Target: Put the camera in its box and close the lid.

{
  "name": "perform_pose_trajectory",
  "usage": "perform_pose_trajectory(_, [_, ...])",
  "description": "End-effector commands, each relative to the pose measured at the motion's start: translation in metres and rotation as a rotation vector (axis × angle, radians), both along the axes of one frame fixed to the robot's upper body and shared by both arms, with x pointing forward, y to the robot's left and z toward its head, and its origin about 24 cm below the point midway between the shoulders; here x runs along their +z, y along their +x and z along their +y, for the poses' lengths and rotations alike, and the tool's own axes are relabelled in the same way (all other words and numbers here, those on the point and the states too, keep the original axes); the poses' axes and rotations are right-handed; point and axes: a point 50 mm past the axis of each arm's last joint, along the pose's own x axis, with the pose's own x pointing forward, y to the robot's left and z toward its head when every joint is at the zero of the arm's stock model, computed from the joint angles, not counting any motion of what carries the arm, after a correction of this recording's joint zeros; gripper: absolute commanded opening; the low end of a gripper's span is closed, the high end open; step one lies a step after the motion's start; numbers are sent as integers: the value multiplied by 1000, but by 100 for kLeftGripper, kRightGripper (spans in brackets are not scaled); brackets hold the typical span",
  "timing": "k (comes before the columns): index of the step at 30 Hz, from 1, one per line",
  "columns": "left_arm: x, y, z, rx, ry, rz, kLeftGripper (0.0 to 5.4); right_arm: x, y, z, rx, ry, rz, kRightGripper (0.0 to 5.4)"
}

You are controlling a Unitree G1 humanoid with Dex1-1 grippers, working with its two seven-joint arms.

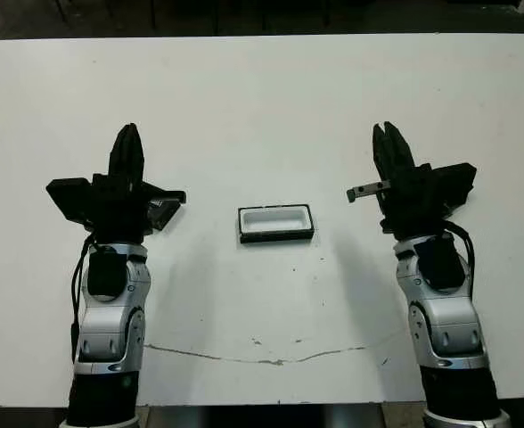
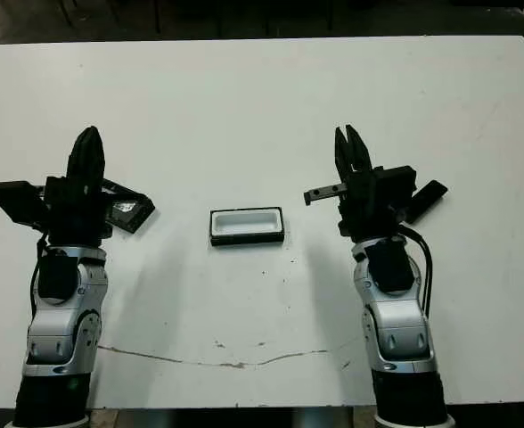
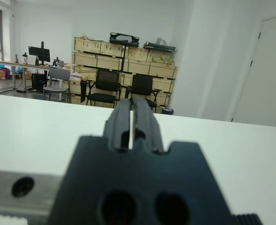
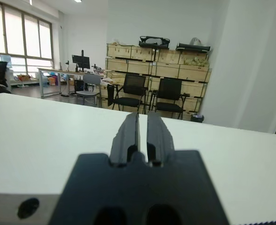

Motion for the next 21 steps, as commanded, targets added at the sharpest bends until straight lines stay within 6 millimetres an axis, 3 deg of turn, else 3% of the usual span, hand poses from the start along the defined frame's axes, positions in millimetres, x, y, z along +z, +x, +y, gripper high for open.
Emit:
perform_pose_trajectory(1, [-6,-1,2,15,12,27,1,25,8,-23,-29,-83,-81,0])
perform_pose_trajectory(6, [-6,-2,3,22,14,26,1,70,26,-64,-121,-200,-127,0])
perform_pose_trajectory(11, [-6,-2,4,26,13,17,1,91,35,-114,-286,-399,-24,0])
perform_pose_trajectory(15, [-7,-3,7,31,7,17,1,82,29,-145,-308,-409,131,0])
perform_pose_trajectory(21, [-6,-3,9,32,8,20,1,64,12,-165,-240,-573,363,0])
